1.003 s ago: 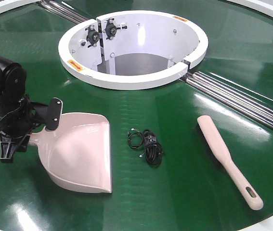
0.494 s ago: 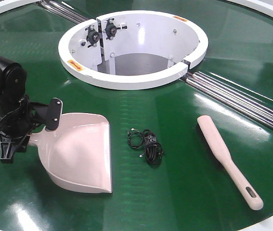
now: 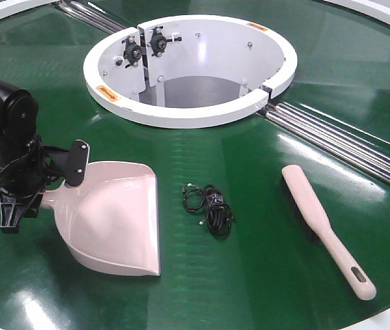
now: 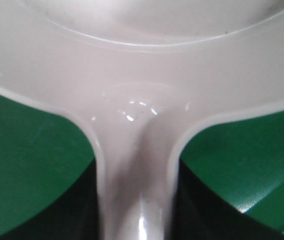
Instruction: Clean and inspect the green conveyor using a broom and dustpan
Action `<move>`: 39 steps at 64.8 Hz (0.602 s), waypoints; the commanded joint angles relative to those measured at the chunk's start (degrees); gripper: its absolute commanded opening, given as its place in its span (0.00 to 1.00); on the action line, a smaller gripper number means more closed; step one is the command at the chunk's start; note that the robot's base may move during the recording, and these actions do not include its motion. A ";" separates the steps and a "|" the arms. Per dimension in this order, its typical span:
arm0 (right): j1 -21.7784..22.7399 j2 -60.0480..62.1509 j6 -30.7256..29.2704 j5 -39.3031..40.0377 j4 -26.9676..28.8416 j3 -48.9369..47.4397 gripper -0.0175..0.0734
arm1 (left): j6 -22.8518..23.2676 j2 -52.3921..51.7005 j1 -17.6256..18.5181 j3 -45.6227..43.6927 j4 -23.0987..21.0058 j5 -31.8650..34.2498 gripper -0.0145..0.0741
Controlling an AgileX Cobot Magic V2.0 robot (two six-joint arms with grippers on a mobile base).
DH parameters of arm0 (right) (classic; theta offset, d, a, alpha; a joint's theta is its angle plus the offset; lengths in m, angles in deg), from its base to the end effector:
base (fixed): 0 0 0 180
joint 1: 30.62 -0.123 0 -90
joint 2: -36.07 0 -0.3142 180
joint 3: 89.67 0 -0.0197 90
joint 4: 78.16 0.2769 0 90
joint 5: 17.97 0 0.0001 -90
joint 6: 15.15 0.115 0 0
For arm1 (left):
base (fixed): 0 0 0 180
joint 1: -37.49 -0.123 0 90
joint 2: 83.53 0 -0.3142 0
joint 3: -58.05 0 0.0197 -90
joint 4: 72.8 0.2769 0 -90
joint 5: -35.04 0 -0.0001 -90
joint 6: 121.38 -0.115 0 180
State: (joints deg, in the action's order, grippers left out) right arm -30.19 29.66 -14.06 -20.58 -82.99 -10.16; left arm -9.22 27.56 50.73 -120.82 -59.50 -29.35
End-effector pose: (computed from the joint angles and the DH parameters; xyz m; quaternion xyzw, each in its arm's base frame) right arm 0.0775 -0.0010 0.2003 -0.0188 0.6977 -0.0274 0.7157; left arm 0.3798 -0.0649 0.2174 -0.6810 -0.7240 -0.1075 0.0224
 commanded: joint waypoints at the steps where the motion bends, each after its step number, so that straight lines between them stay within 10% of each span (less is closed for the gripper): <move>1: 0.01 0.63 -0.27 4.08 -0.12 0.24 0.18 | 0.26 -2.52 0.21 -1.66 0.35 -0.71 0.16; 21: -0.05 0.50 -0.69 12.53 0.78 -1.94 0.18 | 0.26 -2.52 0.21 -1.66 0.35 -0.71 0.16; 39: -0.05 -10.67 5.37 -3.45 0.94 -18.04 0.18 | 0.26 -2.52 0.21 -1.66 0.35 -0.71 0.16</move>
State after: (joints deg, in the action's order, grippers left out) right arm -30.19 24.49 -9.50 -22.62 -82.07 -21.51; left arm -9.22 27.56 50.73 -120.82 -59.50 -29.37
